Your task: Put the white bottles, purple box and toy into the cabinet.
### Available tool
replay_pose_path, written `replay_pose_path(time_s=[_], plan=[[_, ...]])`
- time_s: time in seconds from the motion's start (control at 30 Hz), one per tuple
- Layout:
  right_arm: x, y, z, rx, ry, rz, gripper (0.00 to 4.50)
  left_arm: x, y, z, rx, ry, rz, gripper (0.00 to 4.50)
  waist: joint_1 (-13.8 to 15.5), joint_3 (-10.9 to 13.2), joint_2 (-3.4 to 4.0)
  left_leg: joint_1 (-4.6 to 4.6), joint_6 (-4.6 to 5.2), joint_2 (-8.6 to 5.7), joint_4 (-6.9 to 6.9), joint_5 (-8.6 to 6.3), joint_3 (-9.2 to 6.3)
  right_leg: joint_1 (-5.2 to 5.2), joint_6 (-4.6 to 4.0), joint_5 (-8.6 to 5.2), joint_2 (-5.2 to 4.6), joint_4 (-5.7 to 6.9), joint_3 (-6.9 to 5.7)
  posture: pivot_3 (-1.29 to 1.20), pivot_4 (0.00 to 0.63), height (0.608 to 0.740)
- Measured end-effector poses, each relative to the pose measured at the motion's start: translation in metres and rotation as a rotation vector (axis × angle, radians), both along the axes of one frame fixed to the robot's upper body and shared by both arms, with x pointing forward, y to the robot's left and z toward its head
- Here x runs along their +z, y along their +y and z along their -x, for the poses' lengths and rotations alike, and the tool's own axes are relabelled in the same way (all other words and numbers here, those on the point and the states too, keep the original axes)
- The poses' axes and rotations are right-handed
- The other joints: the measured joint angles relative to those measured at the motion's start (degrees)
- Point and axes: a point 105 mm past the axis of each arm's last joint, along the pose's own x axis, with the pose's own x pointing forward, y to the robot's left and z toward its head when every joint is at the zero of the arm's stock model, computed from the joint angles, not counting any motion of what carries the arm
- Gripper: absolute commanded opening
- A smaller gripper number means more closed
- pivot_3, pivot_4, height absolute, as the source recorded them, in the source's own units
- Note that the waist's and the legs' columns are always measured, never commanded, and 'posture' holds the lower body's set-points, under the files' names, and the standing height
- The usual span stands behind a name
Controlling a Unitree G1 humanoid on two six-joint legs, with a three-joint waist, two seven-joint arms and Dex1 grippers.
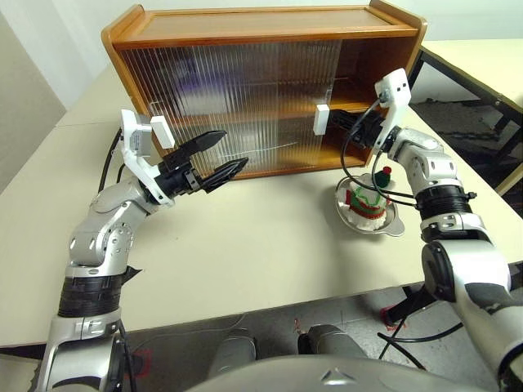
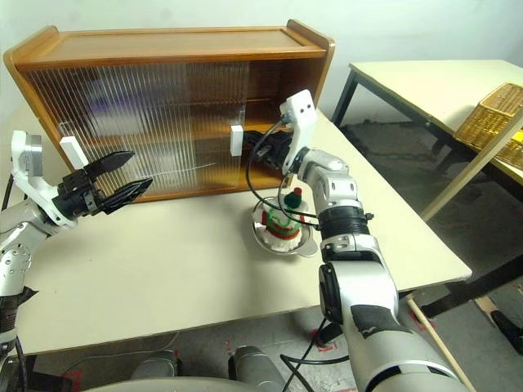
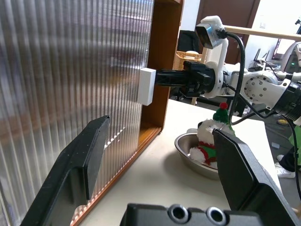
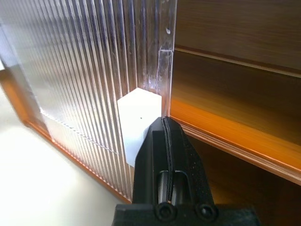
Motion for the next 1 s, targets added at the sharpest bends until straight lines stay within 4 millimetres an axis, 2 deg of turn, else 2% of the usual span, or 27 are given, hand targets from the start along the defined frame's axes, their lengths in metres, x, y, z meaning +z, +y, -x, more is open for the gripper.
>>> replay_pose_path(time_s=[0.13,0.37,0.67,0.9,1.0], plan=[[-0.001,0.014,0.003,0.036,0.006,-0.007,0.04,0.000,0.000,0.000,0.000,-0.004,0.000,4.50,0.09,0.00,0.00,0.00,0.00,0.00,0.00,0.00,-0.01,-0.03,-0.03,-0.01,0.00,0.04,-0.01,0.00,0.000,0.740],[-0.003,0.022,0.004,0.054,0.019,-0.020,0.04,-0.002,0.001,0.001,0.005,0.001,0.001,4.50,0.27,0.00,0.00,-0.01,0.00,0.01,0.01,0.00,0.00,-0.06,-0.07,-0.02,0.00,0.09,-0.01,0.00,0.000,0.740],[0.006,0.057,0.004,0.127,0.011,-0.055,0.04,-0.002,0.002,0.000,0.020,0.004,0.005,4.50,0.28,0.00,0.00,-0.01,0.01,0.04,0.01,0.01,-0.01,-0.28,-0.24,-0.14,0.09,0.54,-0.03,0.00,0.000,0.740],[0.007,0.059,0.001,0.119,0.009,-0.057,0.04,-0.001,0.001,-0.001,0.020,0.000,0.005,4.50,0.22,0.00,0.00,-0.01,0.00,0.07,0.01,0.00,-0.01,-0.30,-0.31,-0.15,0.10,0.55,-0.03,0.00,0.000,0.740],[0.007,0.053,-0.001,0.105,0.002,-0.047,0.04,0.001,0.001,-0.001,0.018,-0.006,0.005,4.50,0.26,0.00,0.00,-0.02,0.00,0.07,0.01,0.00,-0.01,-0.30,-0.33,-0.17,0.10,0.55,-0.04,-0.01,0.000,0.740]])
